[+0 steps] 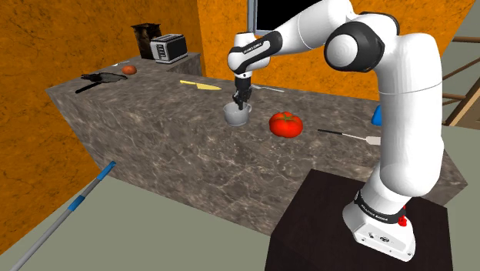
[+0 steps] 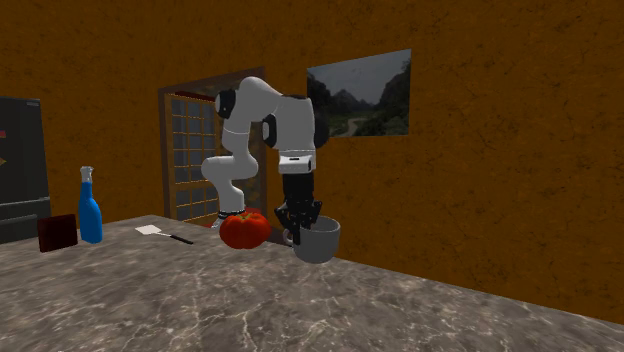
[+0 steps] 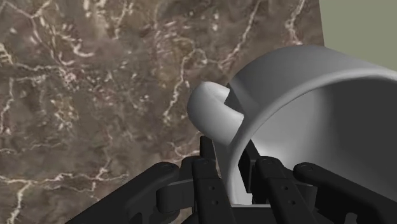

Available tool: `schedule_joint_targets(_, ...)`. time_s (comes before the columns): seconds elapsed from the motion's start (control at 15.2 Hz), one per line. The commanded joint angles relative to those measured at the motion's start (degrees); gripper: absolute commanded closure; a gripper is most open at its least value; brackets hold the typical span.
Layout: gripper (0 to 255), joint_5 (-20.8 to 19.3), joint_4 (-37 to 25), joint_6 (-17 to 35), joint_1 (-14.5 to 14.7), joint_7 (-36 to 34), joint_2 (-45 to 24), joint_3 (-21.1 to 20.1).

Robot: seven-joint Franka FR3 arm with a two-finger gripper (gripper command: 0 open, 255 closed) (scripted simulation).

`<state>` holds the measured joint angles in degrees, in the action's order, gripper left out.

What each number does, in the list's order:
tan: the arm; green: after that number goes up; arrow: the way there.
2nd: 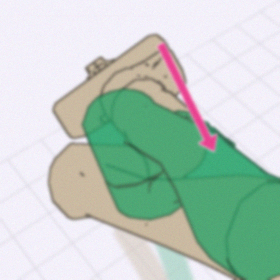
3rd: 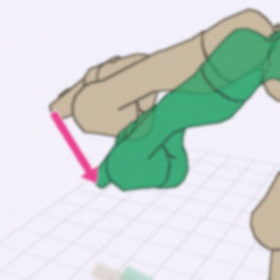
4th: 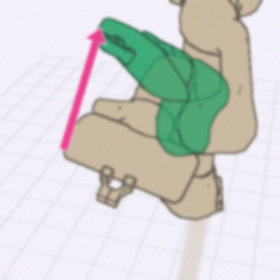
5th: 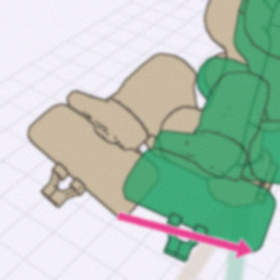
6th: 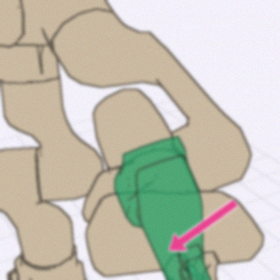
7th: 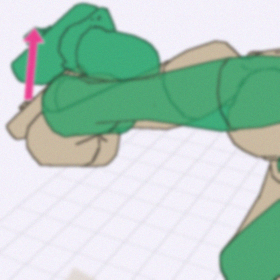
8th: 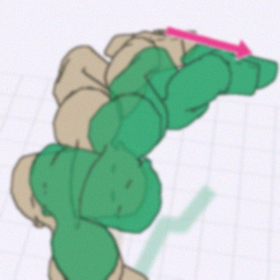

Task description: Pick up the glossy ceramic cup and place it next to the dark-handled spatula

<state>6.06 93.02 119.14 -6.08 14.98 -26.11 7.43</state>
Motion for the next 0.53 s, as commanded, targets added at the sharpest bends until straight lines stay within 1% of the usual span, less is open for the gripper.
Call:
schedule_joint_targets(0.0,255,-0.11,-0.84,-1.31,0.00,-0.10,0.50,0.06)
schedule_joint_targets(0.46,255,-0.48,-3.84,-5.93,0.02,-0.46,2.16,0.22)
